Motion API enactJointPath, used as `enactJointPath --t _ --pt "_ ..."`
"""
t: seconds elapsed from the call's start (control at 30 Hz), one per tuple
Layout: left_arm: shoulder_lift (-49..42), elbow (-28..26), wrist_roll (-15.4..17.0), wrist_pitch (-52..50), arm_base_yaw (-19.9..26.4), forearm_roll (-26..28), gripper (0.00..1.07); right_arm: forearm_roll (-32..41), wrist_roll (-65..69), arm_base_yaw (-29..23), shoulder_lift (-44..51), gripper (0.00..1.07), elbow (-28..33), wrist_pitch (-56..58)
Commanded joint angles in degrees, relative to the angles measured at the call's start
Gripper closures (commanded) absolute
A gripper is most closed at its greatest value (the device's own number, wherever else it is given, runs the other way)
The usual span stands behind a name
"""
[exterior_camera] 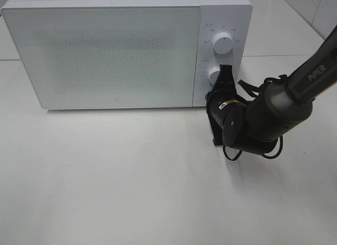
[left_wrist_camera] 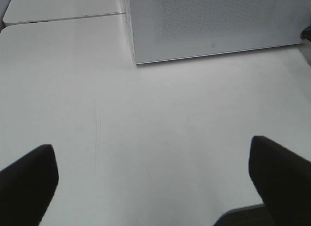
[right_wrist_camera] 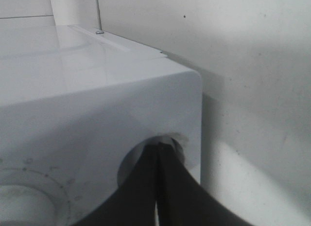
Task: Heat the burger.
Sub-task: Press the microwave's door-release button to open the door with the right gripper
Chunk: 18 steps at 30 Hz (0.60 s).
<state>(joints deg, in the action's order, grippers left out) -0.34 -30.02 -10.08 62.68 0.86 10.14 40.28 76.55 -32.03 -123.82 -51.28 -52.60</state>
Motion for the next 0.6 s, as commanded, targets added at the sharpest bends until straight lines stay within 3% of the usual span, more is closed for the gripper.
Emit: enactJointPath --t 0.03,0.27,0.6 --pt "-0.92 0.11 0.46 -0.86 -0.23 0.0 0.07 -2.35 -0.17 0.69 0.52 1.07 -4.64 -10.71" --pt "-0.92 0.11 0.46 -0.86 -0.23 0.0 0.07 -4.7 -0.06 0.69 -2.46 1.07 -9.28 -18.74" --pt "-0.92 0.11 0.46 -0.86 -0.23 0.0 0.07 -5.56 0.06 0.69 -2.64 1.07 -9.22 -17.48"
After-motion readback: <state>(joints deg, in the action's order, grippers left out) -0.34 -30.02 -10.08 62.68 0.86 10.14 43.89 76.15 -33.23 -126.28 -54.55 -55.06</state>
